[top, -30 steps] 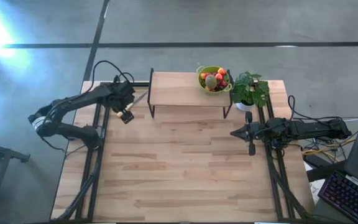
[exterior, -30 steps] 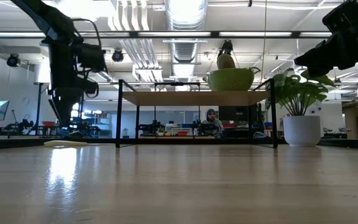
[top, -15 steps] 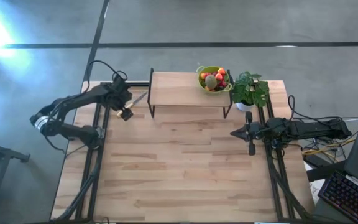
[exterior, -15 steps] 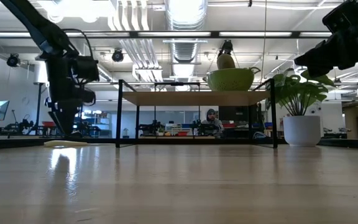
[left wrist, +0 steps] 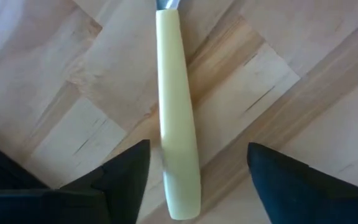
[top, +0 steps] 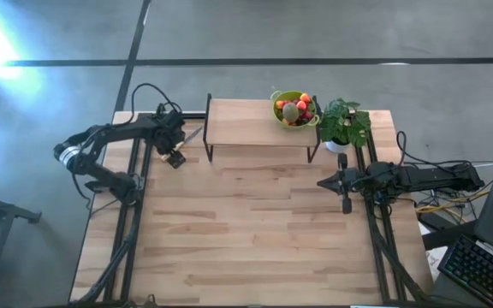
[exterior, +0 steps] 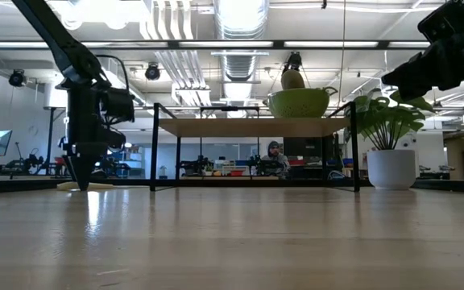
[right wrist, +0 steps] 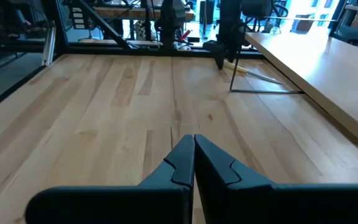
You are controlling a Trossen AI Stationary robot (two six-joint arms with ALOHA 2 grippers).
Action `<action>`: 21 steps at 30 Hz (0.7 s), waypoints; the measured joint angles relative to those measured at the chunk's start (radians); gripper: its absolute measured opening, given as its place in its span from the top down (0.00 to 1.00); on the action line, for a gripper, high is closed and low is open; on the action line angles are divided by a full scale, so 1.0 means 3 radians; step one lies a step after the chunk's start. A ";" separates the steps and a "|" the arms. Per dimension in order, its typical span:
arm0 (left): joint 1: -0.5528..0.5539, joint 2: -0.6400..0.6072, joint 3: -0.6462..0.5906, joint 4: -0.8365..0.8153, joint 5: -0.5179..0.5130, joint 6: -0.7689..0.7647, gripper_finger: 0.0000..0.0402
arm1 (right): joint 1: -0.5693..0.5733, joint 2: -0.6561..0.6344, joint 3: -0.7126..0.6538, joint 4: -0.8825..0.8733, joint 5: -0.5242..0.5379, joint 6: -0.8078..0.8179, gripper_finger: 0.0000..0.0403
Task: Build produce basket
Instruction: Put the yellow knife on the shelf
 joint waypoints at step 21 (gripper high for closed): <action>0.0002 -0.0010 -0.0001 0.0088 -0.0124 -0.0195 0.82 | 0.0000 0.0010 0.0000 0.0000 -0.0002 0.0031 0.98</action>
